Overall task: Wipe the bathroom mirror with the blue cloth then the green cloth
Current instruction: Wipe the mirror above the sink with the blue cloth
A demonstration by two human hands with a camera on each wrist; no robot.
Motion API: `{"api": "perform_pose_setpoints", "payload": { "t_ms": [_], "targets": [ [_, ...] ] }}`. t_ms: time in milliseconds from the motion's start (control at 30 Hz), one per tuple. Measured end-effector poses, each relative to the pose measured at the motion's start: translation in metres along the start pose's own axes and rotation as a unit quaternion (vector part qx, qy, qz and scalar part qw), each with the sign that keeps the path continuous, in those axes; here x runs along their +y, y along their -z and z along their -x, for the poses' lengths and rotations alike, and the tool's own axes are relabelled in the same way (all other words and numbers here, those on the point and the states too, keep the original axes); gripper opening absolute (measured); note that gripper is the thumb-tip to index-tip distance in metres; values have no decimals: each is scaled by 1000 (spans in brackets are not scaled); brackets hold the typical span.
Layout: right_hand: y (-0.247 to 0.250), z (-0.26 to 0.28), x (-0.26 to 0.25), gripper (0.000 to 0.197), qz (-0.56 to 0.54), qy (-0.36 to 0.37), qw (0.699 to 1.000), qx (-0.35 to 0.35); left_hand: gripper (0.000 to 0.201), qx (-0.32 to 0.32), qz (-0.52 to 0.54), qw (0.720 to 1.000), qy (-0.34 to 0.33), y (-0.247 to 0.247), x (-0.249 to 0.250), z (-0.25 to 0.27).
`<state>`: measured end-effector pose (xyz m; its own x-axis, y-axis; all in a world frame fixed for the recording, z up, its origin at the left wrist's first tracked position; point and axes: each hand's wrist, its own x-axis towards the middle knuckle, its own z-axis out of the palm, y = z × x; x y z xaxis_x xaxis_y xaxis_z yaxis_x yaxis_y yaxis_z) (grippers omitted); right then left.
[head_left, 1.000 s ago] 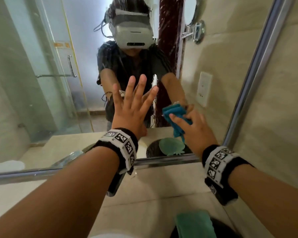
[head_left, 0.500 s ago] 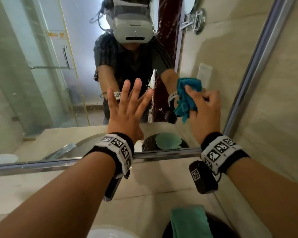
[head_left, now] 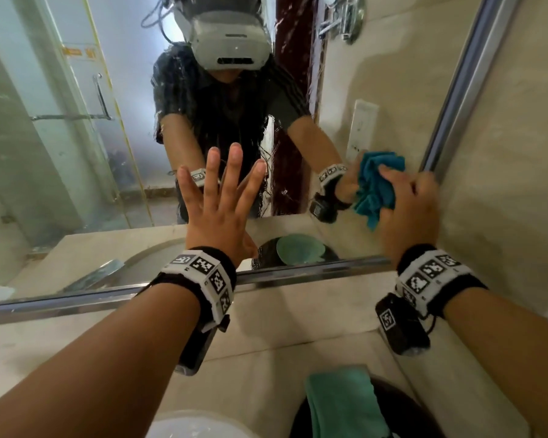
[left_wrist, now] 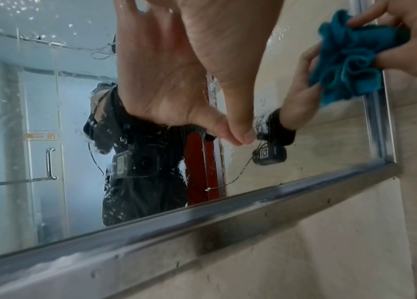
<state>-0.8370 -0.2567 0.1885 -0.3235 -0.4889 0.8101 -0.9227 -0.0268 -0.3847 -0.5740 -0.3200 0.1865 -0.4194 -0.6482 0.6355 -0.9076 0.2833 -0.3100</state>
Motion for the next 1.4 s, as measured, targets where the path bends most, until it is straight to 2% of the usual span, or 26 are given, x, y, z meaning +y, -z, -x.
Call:
{"api": "perform_pose_setpoints", "payload": {
  "t_ms": [67,133,233,300,400,433,500,600,733,900,1000,1067,1167,1233,1300,1367,1400],
  "targets": [
    [2,-12,2,37,-20,-44,998,41,154,3,6,1000,-3,-1,1,1],
    [0,-15,5,39,-29,-116,992,30,153,6,19,1000,-5,-2,1,1],
    [-8,-2,12,27,-62,-157,985,38,153,11,30,999,-5,-4,2,2],
    [-16,18,21,22,-12,-128,992,1,153,11,32,999,-5,-5,2,2],
    [-22,54,26,20,57,-26,997,-56,153,7,11,1000,-1,-6,3,3],
    [-25,64,26,21,81,15,994,-65,153,8,8,1000,-2,-7,3,4],
    [-30,78,31,40,104,73,987,-94,153,12,-4,1000,0,-7,4,4],
    [-30,77,26,49,116,52,987,-99,153,8,-25,1000,2,-7,5,4],
    [-13,42,-1,43,97,60,991,-71,138,17,-26,999,-7,-3,3,7],
    [15,-34,-74,50,-10,35,999,-14,114,86,-12,994,-72,18,-30,3],
    [28,-85,-119,50,-95,13,994,55,111,98,12,994,-45,46,-58,-18],
    [30,-107,-146,43,-123,20,990,69,118,79,16,997,-14,67,-75,-33],
    [17,-108,-172,23,-99,111,987,59,127,67,22,997,23,92,-99,-50],
    [1,-85,-178,30,-88,230,969,-20,131,65,22,997,42,97,-109,-54],
    [-8,-61,-174,33,-46,304,944,-117,133,50,28,997,45,98,-112,-54],
    [-10,-48,-160,37,20,386,914,-121,138,19,13,999,44,95,-112,-53],
    [-6,-49,-157,34,32,363,921,-135,141,7,1,999,45,93,-111,-53]
  ]
}}
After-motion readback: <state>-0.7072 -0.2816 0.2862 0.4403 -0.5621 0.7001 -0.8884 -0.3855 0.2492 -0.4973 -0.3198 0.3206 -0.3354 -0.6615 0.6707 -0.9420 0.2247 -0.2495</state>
